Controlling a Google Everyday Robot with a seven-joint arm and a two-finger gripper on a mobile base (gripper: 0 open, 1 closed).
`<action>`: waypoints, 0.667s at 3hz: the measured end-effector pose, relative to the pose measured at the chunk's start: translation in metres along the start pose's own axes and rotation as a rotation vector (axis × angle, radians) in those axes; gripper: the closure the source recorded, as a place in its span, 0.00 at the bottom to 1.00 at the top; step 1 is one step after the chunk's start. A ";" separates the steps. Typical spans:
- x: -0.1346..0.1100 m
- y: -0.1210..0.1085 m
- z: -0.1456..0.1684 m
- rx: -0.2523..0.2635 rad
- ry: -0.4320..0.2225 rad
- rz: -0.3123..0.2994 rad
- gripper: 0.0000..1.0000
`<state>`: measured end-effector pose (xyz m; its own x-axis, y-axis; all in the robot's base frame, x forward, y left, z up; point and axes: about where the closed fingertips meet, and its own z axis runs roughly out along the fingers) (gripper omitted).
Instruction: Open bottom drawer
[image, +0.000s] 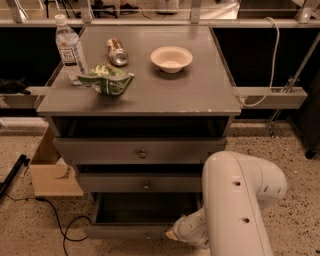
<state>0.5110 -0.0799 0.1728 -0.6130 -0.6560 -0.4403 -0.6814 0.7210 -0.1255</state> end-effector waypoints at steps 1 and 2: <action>0.000 0.000 0.000 0.000 0.000 0.000 0.00; 0.008 0.004 0.004 -0.014 0.002 0.007 0.00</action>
Offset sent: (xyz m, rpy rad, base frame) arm -0.0124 -0.0049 -0.0152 0.0201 0.0251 -0.0015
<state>0.5049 -0.0815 0.1653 -0.6185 -0.6517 -0.4389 -0.6828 0.7223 -0.1103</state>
